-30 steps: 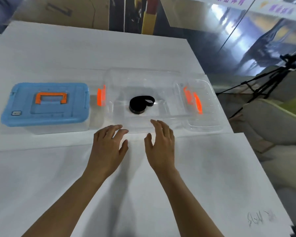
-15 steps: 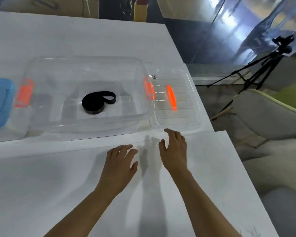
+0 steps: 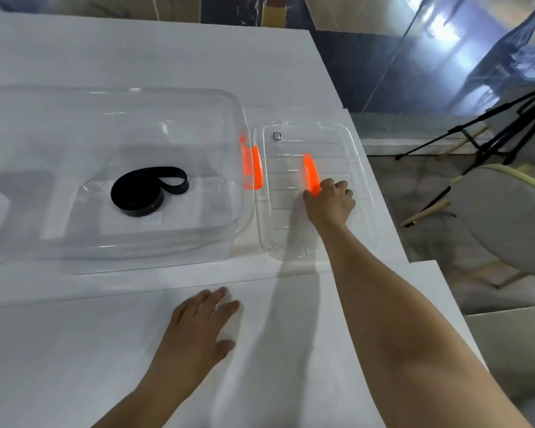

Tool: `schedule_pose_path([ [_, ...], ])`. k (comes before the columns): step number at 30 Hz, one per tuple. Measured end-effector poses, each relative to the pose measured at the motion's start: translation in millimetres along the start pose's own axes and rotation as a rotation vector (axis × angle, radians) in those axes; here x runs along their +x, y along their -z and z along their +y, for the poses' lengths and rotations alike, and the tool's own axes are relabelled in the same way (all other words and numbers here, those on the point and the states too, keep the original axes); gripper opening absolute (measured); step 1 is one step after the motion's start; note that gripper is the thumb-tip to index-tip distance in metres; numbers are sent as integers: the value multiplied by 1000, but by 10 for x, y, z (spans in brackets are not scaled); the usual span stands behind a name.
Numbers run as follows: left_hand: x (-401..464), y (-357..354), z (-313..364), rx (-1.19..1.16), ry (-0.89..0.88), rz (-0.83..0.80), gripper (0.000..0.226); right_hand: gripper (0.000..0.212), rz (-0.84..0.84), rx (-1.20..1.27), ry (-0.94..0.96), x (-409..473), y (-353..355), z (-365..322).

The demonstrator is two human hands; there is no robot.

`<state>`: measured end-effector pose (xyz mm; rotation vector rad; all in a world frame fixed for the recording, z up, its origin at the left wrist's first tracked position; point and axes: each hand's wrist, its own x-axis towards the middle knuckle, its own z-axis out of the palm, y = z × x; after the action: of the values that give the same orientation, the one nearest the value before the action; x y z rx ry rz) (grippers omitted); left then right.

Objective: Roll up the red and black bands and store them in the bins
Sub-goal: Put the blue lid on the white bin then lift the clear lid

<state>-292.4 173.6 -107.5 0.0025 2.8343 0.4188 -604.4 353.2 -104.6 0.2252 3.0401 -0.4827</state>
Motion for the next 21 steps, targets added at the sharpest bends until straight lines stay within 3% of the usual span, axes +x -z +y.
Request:
schedule_pose_path([
  [7, 0, -34, 7, -23, -29, 39, 85, 51, -82, -73, -36, 226, -40, -49],
  [12, 33, -20, 17, -11, -33, 49, 84, 45, 0, -106, 5, 223, 242, 151],
  [16, 30, 81, 52, -8, -40, 83, 68, 32, 83, 31, 79, 192, 673, 372],
  [18, 14, 188, 76, -17, -67, 143, 51, 29, 113, -16, 144, 153, 935, 444],
  [21, -28, 484, 171, -20, -51, 195, 44, 28, 139, 1, 233, 92, 1317, 506],
])
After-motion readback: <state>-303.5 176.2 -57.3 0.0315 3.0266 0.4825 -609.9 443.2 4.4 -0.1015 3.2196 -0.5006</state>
